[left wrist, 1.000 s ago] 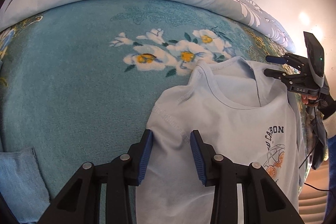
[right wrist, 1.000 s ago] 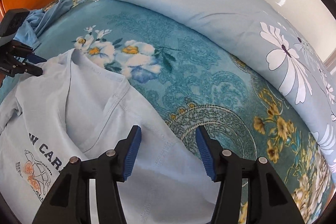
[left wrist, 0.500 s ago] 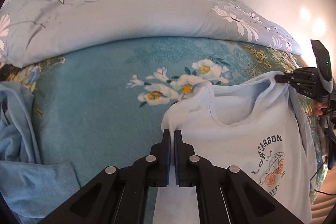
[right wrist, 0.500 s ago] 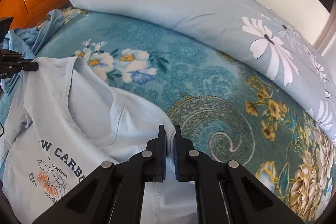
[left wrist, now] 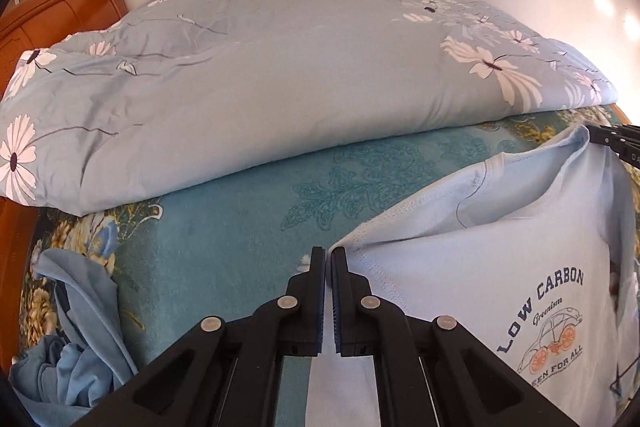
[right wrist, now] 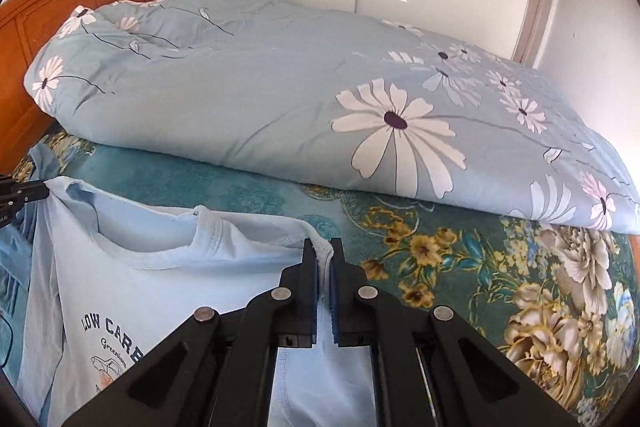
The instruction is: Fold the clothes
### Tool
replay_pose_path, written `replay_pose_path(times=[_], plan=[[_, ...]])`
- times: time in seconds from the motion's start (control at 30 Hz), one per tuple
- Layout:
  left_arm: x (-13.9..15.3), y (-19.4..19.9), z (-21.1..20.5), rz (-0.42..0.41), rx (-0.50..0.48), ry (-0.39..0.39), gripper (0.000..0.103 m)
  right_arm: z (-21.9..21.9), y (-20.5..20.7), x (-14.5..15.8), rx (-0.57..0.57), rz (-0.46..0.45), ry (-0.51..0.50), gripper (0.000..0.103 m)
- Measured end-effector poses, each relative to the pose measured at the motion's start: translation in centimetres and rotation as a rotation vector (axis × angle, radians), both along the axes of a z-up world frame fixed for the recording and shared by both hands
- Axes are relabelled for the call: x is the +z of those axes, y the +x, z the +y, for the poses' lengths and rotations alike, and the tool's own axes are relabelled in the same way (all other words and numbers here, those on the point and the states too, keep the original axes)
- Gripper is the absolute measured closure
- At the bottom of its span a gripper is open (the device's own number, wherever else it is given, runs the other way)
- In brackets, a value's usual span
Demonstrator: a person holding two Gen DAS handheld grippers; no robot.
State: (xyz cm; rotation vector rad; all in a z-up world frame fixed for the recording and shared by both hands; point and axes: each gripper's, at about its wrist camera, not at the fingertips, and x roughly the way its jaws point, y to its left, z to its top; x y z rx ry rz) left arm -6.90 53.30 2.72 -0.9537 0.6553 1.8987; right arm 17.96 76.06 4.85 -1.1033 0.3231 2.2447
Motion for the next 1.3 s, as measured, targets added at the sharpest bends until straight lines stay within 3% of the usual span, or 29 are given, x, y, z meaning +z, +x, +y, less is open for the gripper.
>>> replay_pose_path(times=[0.2,0.37,0.43,0.5,0.57,0.77,0.83,0.9,1.0,1.17,1.3], plan=[[-6.6,-2.8,0.6,-0.005,0.108,-0.112,0.100,1.1,-2.4,-6.4,-0.037,-0.098,-0.047,0.098],[-7.9,-4.8,-1.8,-0.135,0.164,-0.054,0.099,1.5,-2.2,-7.9,-0.041,-0.107,-0.068,0.096],[-7.1,-4.3,-2.7,-0.150,0.155,-0.035,0.099,1.0,-1.7,-7.1,-0.030,-0.096,-0.040,0.088],[-5.6,-3.4,-3.9,-0.158,0.141,-0.007,0.099,0.4,-1.0,-5.8,-0.020,-0.069,-0.027,0.057],[-3.7,-2.0,-5.4,-0.146,0.134,0.016,0.099,-0.5,0.0,-4.5,-0.005,-0.049,-0.051,0.047],[0.1,5.5,-13.3,-0.007,0.154,0.109,0.095,-6.3,7.2,-2.3,0.096,-0.041,-0.080,0.047],[0.7,8.5,-16.0,0.017,0.147,0.152,0.086,-8.8,10.8,-1.8,0.109,-0.014,-0.066,0.047],[1.0,11.0,-18.3,0.015,0.147,0.196,0.065,-11.2,13.9,-2.0,0.101,0.006,-0.074,0.046],[1.1,13.9,-21.0,-0.011,0.156,0.229,0.061,-14.2,17.7,-3.4,0.070,0.004,-0.115,0.046],[-0.2,16.5,-24.5,-0.018,0.157,0.192,0.057,-17.5,21.6,-6.3,-0.002,-0.011,-0.149,0.046],[-2.0,15.2,-27.3,-0.060,0.264,0.151,0.057,-18.4,22.6,-7.9,-0.038,-0.029,-0.192,0.046]])
